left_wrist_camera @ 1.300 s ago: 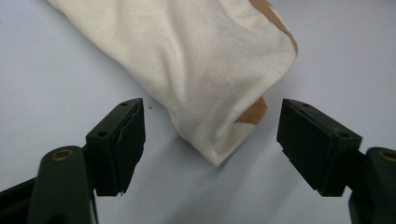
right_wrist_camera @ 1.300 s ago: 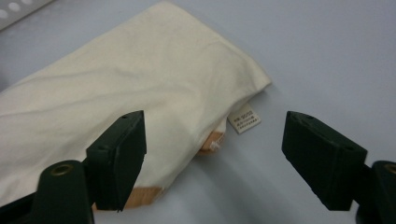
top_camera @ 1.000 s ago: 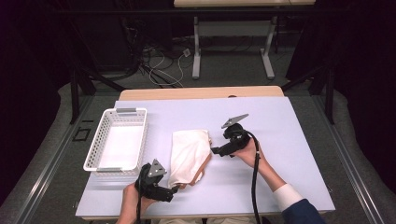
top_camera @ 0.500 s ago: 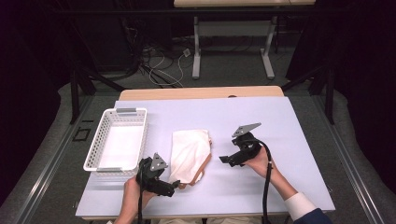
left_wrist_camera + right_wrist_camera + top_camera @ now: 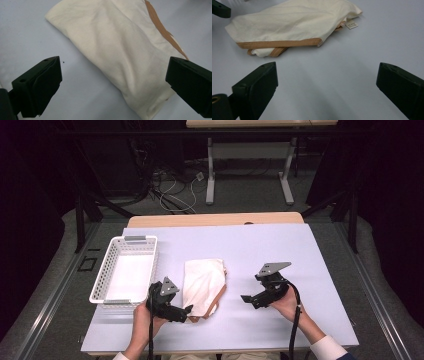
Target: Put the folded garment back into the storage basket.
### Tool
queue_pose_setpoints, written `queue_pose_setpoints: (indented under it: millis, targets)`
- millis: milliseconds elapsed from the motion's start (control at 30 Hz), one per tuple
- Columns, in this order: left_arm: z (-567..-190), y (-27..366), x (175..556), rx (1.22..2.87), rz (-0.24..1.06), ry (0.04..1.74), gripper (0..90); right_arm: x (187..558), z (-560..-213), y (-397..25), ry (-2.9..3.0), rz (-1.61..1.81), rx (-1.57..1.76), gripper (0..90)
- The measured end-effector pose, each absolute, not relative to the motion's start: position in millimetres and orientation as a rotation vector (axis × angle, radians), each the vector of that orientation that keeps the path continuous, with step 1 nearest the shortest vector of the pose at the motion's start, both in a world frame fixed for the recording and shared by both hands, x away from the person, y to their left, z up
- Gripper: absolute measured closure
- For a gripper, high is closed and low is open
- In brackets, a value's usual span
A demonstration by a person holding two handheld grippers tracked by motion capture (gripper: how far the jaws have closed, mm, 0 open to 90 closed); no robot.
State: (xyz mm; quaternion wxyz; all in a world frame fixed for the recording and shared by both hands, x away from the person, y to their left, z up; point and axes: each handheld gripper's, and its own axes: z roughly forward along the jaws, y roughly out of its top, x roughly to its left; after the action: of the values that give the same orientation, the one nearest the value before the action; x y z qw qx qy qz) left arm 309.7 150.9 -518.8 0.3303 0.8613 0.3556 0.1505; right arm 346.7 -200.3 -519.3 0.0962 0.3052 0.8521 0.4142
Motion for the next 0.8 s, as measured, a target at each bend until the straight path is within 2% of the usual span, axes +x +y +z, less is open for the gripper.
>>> queue_pose_setpoints:
  millis: [367, 567, 800]
  targets:
    - [-521, 148, 330, 2.239, 0.367, 0.997, 1.7, 335, -527, -203, 2.566, 1.217, 0.875, 0.0]
    - [-517, 146, 339, 2.204, 0.365, 1.036, 9.9, 327, -527, -206, 2.576, 1.209, 0.880, 0.0]
    - [-516, 140, 353, 2.210, 0.403, 1.117, 15.3, 318, -528, -209, 2.573, 1.207, 0.873, 0.0]
